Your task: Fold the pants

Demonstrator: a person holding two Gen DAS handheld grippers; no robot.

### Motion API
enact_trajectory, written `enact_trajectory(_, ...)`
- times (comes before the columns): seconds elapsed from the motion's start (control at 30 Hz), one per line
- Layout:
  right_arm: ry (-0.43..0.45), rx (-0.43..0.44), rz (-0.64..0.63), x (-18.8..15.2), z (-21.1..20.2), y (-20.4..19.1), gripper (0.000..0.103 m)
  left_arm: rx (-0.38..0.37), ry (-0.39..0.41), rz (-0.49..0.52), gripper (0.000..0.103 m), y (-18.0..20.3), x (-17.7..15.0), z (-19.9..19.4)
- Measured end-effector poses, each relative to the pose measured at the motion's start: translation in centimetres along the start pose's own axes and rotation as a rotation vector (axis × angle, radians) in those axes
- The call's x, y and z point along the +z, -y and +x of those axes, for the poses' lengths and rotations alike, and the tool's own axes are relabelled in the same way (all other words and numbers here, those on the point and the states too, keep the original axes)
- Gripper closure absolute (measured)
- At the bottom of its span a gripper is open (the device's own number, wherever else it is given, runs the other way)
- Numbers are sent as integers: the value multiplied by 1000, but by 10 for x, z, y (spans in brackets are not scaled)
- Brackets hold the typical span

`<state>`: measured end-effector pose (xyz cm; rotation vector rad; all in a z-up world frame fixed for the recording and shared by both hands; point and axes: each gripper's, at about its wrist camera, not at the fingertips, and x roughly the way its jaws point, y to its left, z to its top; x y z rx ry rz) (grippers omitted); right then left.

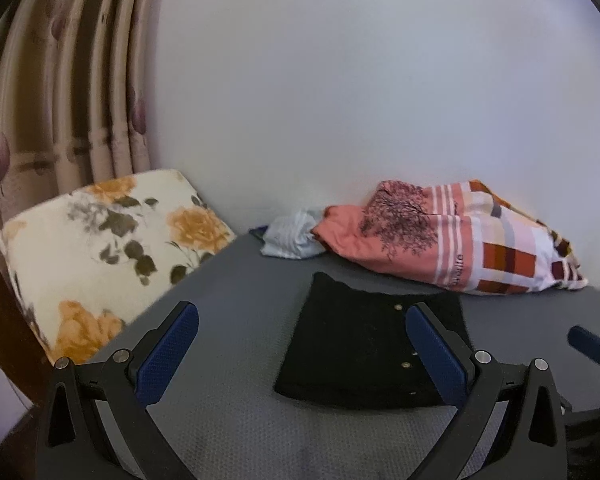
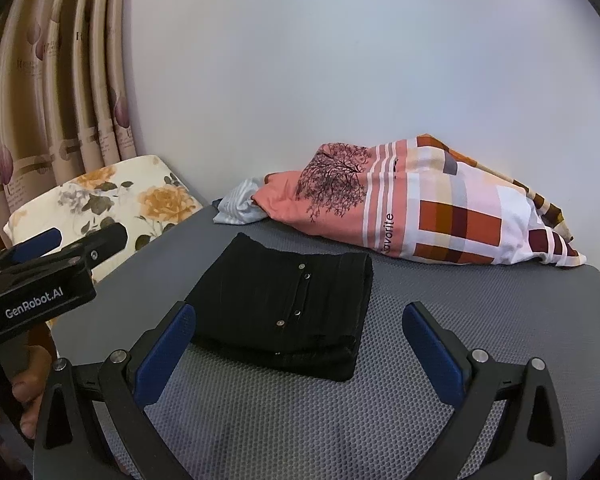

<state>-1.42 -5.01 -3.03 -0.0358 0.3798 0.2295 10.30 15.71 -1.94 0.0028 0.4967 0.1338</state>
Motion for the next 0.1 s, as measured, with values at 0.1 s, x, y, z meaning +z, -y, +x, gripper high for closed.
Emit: enact_trajectory(0.1,-9,2,-4,-1,2,-2,0,-6,-17,1,0,2,0,1)
